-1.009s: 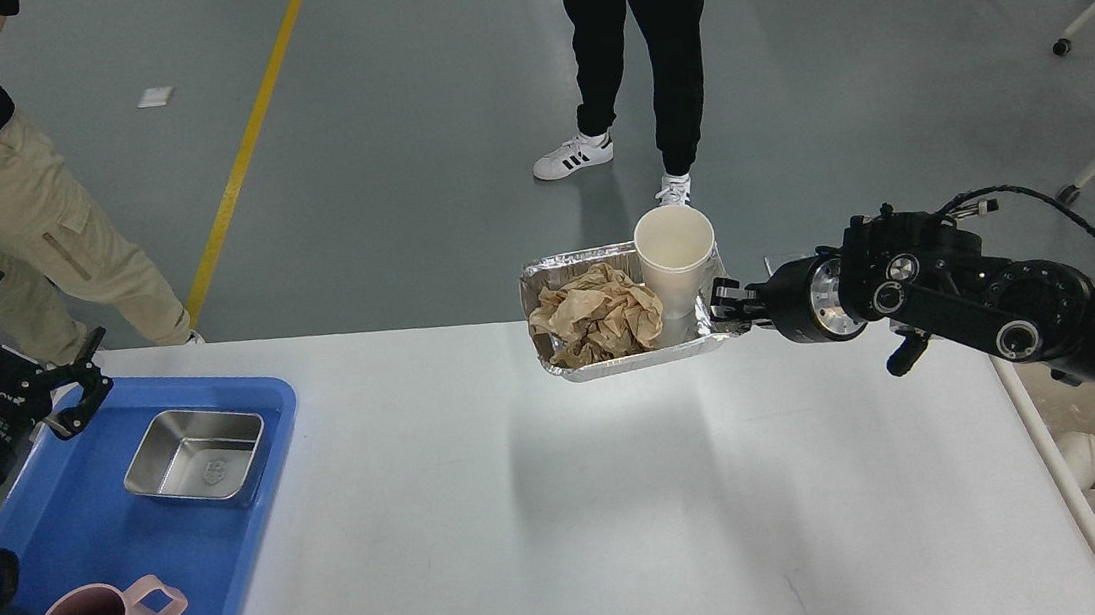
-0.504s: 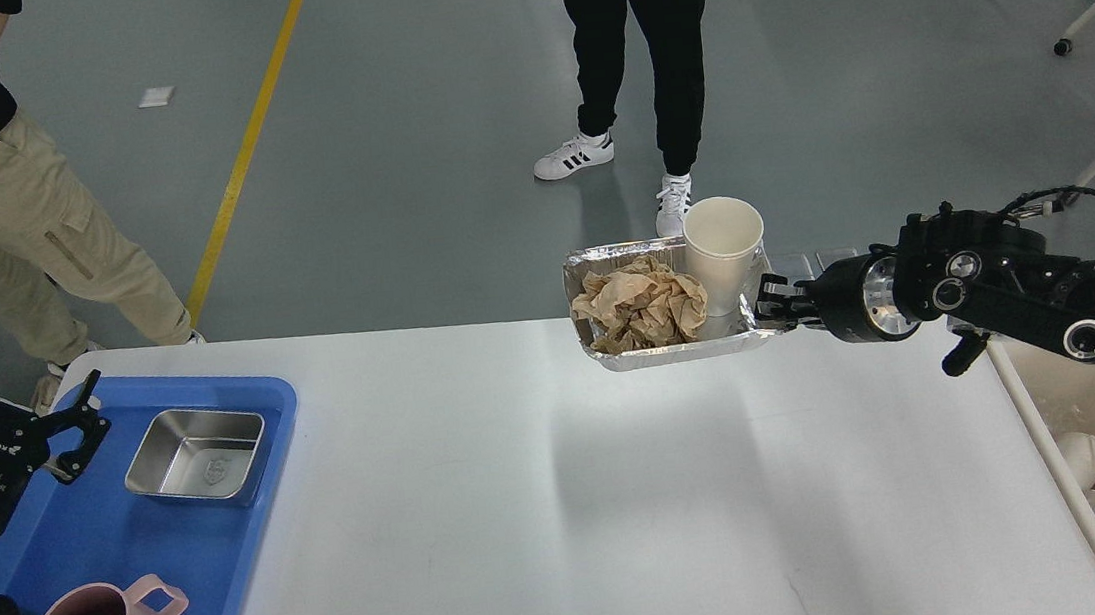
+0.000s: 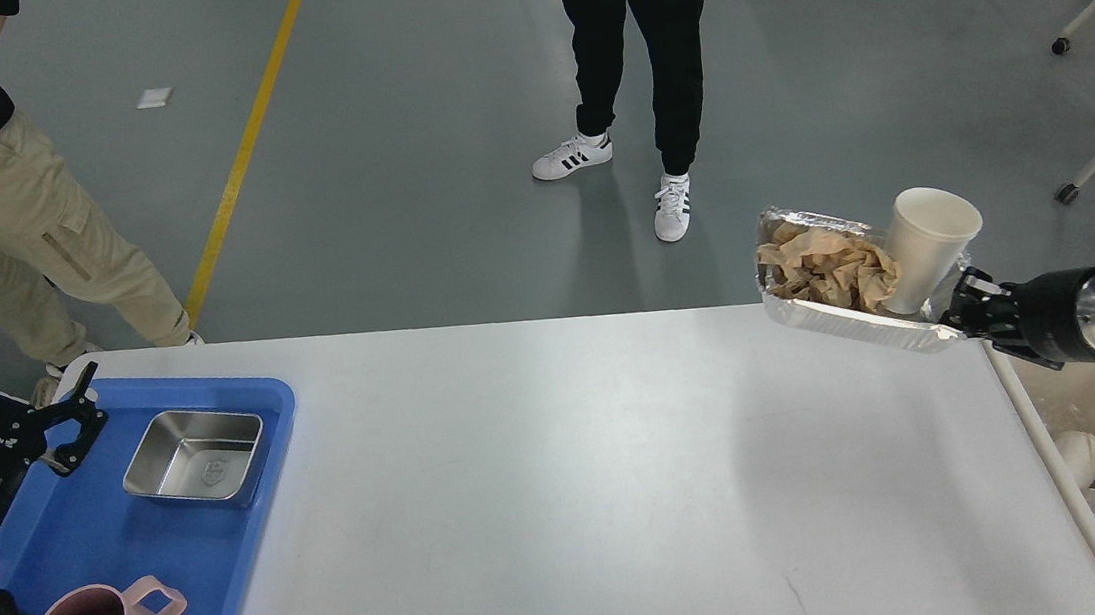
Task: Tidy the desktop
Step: 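Carry the foil tray with the right gripper toward the white bin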
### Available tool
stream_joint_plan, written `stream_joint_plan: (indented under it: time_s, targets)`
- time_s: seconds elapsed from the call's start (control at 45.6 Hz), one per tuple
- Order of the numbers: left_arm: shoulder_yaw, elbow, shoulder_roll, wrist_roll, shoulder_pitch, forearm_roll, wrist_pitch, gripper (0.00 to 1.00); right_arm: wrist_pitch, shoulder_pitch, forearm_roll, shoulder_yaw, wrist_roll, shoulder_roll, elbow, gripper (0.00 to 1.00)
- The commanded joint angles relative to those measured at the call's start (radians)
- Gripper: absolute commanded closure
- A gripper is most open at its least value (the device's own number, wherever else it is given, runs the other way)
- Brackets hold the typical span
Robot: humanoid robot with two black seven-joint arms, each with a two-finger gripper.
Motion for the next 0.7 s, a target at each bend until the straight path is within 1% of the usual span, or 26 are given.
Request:
stream_joint_plan:
  time_s: [0.0,0.241,0.482,0.57,0.68]
  targets:
    - [0.002,-0.001,-0.003,0.0,0.0,0.0,0.005,0.02,-0.006,-0.029,0.088,0.007,0.001,-0.08,0.0,1.0]
    - [0.004,-0.003,-0.003,0.0,0.0,0.0,0.002,0.02,-0.009,-0.061,0.21,0.006,0.003,-0.193,-0.013,1.0]
    - [0.004,-0.001,0.002,0.0,0.006,0.0,-0.003,0.02,-0.012,-0.061,0.273,0.006,0.01,-0.269,-0.013,1.0]
    - [0.002,-0.001,0.002,0.0,0.008,0.0,-0.003,0.02,-0.011,-0.061,0.273,0.003,0.029,-0.287,-0.018,1.0]
    - [0.002,0.0,0.0,0.0,0.009,0.002,-0.009,0.02,-0.009,-0.066,0.273,-0.009,0.084,-0.295,-0.052,1.0]
